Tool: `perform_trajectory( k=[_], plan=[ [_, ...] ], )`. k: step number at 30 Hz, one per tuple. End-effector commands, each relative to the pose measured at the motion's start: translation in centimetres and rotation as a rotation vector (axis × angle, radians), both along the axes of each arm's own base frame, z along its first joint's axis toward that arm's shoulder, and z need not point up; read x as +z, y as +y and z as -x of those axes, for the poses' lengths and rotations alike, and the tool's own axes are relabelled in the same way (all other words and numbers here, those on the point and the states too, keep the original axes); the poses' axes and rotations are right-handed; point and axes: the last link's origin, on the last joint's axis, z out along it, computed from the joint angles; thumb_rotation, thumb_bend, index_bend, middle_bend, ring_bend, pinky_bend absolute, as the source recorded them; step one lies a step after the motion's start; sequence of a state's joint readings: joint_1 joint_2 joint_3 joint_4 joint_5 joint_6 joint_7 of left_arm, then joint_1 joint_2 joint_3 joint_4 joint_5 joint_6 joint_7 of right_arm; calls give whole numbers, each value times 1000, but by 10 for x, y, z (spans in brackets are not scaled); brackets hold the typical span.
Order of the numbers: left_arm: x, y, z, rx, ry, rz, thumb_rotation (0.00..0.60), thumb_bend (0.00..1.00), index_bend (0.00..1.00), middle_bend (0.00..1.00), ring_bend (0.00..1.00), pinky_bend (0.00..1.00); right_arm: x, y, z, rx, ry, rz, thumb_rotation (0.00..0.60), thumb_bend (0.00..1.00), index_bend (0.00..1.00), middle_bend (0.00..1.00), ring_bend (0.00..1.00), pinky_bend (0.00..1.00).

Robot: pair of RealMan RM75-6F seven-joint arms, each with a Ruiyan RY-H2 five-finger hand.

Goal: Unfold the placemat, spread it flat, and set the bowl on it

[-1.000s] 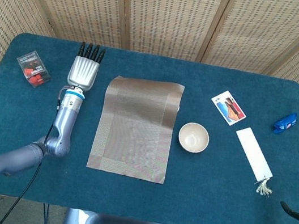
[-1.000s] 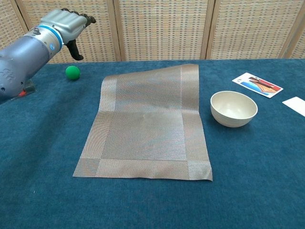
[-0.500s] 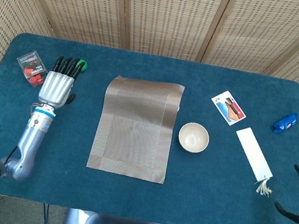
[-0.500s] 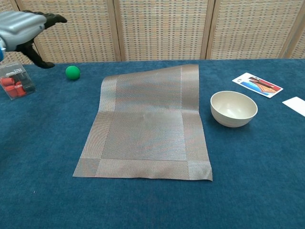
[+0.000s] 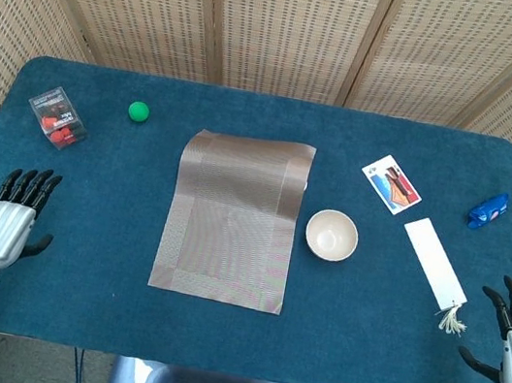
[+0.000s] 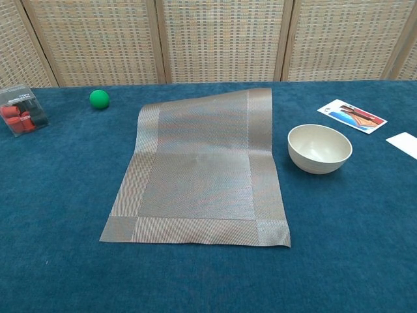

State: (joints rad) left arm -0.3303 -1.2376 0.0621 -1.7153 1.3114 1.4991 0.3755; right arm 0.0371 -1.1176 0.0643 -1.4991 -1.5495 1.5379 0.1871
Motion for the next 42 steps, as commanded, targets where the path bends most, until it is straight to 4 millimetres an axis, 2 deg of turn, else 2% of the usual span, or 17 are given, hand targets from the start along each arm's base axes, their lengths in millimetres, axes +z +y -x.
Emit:
perform_trajectory(
  k=[1,7,10,20,24,32,42],
  plan=[
    [7,-13,9,-5,7,-23,600,266,0,0,0,0,-3,-2,-3,25,4,11,600,87,253,0,0,0],
    [16,-18,14,-9,-35,-43,600,266,0,0,0,0,-24,-15,-22,85,-9,-18,600,88,280,0,0,0],
    [19,-18,14,-12,-43,-46,600,266,0,0,0,0,-41,-29,-40,116,9,-69,600,116,297,0,0,0],
    [20,-16,15,-14,-72,-52,600,267,0,0,0,0,-99,-78,-86,130,18,-175,600,334,335,28,0,0],
    [18,-15,17,-10,-71,-46,600,267,0,0,0,0,-120,-91,-90,102,8,-211,600,374,332,30,0,0],
    [19,-13,17,-4,-68,-42,600,267,0,0,0,0,-151,-105,-87,50,30,-278,600,360,312,16,0,0],
    [17,-9,20,13,-80,-38,600,267,0,0,0,0,-166,-120,-88,47,12,-280,600,429,337,20,0,0]
  ],
)
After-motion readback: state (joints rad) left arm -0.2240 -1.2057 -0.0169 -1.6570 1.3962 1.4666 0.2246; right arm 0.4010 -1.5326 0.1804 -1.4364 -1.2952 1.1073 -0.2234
